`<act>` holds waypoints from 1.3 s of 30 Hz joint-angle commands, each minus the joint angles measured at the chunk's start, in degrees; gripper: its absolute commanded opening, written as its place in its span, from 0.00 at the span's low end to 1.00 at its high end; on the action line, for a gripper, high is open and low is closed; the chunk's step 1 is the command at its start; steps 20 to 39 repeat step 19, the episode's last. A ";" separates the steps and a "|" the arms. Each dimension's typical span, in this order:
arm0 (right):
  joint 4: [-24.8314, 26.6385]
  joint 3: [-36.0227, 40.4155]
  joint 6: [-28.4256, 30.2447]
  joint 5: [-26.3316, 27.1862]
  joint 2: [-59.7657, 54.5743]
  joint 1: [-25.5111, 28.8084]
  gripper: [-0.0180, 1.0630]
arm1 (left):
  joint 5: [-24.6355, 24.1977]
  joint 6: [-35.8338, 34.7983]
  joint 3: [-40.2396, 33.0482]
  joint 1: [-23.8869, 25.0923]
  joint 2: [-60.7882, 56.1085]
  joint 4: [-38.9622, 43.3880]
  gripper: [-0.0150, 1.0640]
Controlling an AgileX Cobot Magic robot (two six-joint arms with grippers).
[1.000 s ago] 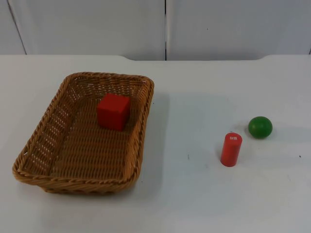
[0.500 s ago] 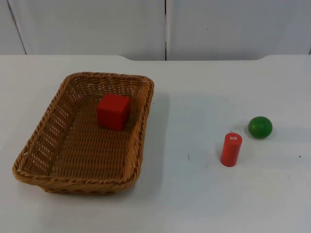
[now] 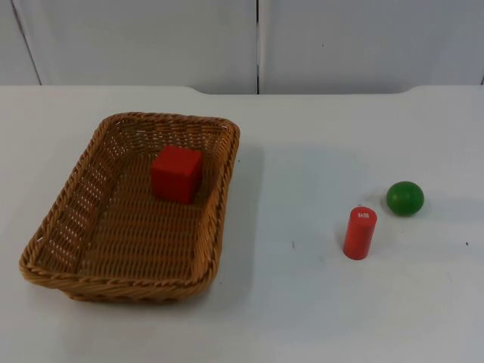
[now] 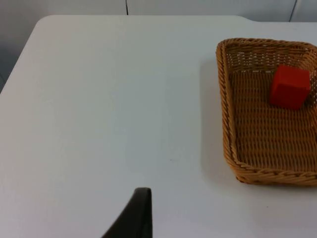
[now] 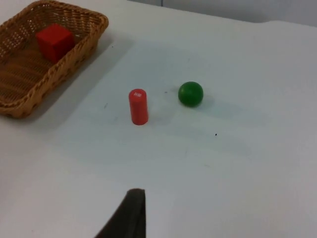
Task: Pick up the basket with the left hand and place the object to the left of the red cylinder into the basket with the right hand.
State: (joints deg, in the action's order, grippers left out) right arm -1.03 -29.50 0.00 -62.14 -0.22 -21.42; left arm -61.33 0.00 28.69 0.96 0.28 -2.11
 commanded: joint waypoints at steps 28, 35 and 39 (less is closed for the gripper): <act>0.11 -0.05 0.44 0.40 0.22 13.80 0.99 | -0.20 -0.53 -0.32 -0.26 -0.28 -0.28 0.99; 0.11 -0.05 0.44 0.40 0.22 13.80 0.99 | -0.20 -0.53 -0.32 -0.26 -0.28 -0.28 0.99; 0.11 -0.05 0.44 0.40 0.22 13.80 0.99 | -0.20 -0.53 -0.32 -0.26 -0.28 -0.28 0.99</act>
